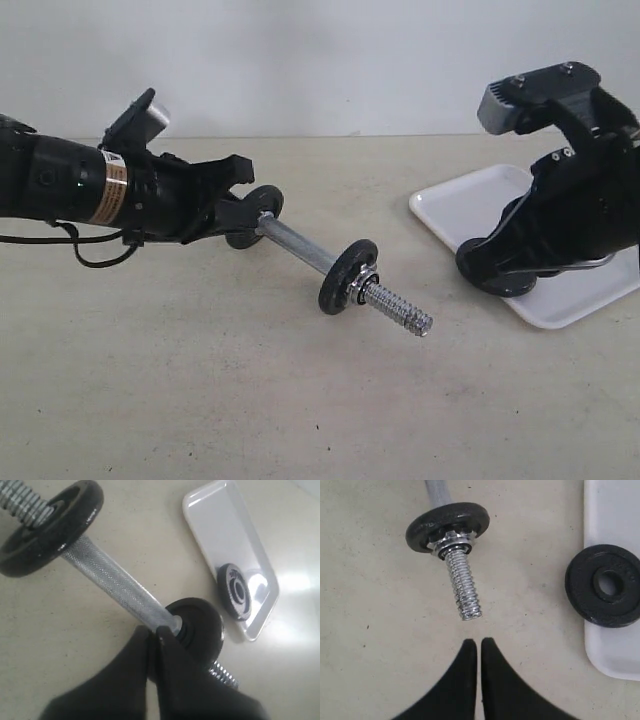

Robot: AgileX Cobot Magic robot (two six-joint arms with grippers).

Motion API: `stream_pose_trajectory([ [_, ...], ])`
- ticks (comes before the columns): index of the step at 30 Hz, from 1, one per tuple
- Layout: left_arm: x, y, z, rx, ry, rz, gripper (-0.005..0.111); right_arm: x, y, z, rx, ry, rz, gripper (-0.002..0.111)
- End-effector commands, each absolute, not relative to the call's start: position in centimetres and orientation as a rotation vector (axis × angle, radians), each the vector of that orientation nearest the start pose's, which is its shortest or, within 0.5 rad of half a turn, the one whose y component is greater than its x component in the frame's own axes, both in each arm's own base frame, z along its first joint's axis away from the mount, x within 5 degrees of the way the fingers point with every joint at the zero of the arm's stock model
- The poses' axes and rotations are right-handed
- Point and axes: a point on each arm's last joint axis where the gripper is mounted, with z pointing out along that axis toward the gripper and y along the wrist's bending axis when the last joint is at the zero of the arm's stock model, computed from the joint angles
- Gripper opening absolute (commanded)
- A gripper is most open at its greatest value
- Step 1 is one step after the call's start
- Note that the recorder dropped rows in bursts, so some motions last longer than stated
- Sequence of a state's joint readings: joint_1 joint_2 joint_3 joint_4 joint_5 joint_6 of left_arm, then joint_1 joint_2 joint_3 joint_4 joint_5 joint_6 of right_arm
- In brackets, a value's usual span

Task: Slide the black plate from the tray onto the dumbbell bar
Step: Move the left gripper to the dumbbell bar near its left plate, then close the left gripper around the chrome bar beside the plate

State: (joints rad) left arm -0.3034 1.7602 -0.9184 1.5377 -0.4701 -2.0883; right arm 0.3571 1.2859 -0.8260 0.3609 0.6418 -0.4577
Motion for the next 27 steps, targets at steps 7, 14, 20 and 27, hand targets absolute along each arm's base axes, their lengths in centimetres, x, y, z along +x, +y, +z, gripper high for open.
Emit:
stream_pose_trajectory([
  [7, 33.4, -16.2, 15.4, -0.417, 2.368, -1.328, 0.008, 22.9, 10.6, 25.3, -0.786, 2.460, 0.328, 0.000],
  [14, 33.9, -16.7, 14.3, -0.437, 2.364, -1.396, 0.048, 22.9, 10.6, 25.3, -0.804, 2.452, 0.323, 0.000],
  [20, 34.1, -16.4, 13.9, -0.475, 2.377, -1.326, 0.071, 22.9, 10.6, 25.4, -0.806, 2.446, 0.319, 0.000],
  [27, 34.7, -15.3, 13.2, -0.622, 2.385, -1.151, 0.071, 23.0, 10.6, 25.4, -0.804, 2.442, 0.318, 0.000],
])
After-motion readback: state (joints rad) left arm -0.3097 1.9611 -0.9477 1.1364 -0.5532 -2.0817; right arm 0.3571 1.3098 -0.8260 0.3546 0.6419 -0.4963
